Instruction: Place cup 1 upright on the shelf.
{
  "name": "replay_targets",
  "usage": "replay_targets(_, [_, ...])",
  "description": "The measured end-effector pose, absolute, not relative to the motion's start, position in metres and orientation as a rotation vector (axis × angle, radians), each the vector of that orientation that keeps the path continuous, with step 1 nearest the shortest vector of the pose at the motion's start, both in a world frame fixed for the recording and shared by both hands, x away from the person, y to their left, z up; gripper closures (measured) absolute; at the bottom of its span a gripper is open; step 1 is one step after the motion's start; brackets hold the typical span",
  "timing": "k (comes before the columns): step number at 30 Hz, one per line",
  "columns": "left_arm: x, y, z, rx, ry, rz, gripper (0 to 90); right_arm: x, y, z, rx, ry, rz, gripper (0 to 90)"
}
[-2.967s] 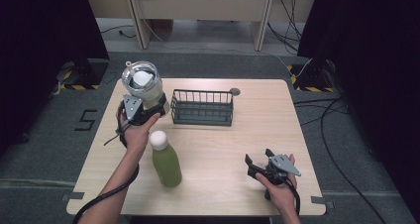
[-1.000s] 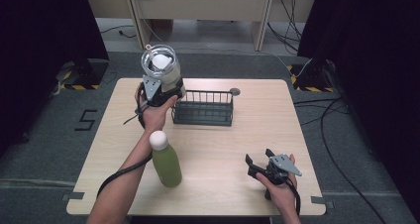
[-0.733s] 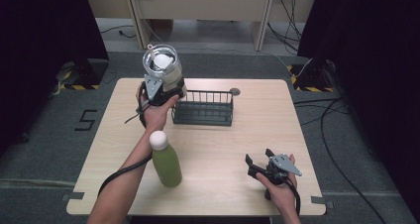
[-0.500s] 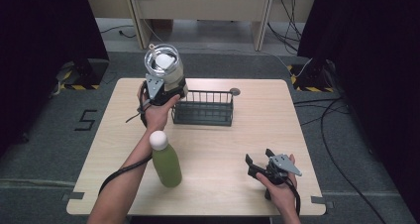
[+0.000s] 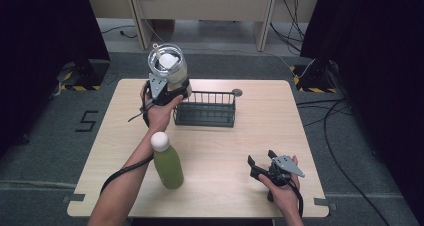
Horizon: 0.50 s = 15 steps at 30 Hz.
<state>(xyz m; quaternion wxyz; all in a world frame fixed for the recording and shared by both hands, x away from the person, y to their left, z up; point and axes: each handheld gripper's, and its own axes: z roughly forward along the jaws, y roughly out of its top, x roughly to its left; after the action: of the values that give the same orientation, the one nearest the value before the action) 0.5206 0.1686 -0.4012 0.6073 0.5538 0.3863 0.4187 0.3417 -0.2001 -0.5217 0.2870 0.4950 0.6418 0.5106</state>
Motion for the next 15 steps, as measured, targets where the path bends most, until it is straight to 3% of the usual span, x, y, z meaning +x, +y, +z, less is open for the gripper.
replay_targets(15, [0.5226,0.1648,-0.4055,1.319,0.860,0.938,10.0,0.3418,-0.2003,-0.5217,1.327,1.714,1.365,16.0])
